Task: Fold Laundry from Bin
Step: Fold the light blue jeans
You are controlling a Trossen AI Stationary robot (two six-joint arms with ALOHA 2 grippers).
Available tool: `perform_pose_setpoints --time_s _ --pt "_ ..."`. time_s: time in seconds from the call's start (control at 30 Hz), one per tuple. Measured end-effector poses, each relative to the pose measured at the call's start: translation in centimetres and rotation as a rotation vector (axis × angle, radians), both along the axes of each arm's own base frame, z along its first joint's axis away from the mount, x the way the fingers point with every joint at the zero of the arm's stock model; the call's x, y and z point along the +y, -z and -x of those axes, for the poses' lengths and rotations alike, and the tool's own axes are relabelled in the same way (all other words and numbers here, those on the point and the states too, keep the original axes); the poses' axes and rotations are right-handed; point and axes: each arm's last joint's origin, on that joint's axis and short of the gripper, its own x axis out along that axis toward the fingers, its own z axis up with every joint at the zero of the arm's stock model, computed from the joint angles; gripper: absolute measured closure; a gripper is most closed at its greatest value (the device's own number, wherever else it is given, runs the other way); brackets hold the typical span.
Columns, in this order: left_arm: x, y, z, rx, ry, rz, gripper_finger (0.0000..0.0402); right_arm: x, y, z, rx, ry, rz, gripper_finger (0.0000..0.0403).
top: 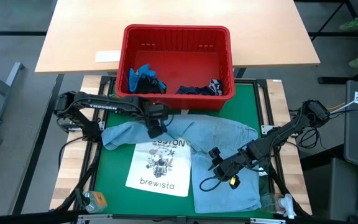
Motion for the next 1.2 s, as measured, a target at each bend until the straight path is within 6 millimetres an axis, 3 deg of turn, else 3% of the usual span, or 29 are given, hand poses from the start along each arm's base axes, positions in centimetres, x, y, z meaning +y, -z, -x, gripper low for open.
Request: perform_pose_setpoints --time_s 0.13,0.4,0.77,1.2 --pt "0.0 0.3 0.5 0.062 0.022 -0.019 0.0264 -0.1 0.0 0.0 -0.010 0.015 0.016 0.0228" --pt "-0.1 4.0 2.0 0.177 0.070 -0.029 0.0264 -0.1 0.0 0.0 -0.010 0.015 0.017 0.0228" --pt "-0.1 7.1 3.0 0.182 0.068 -0.051 0.0264 -0.1 0.0 0.0 -0.010 0.015 0.017 0.0228" --pt "-0.7 7.9 2.6 0.129 0.144 -0.070 0.0264 -0.1 0.0 0.0 -0.011 0.015 0.017 0.0228"
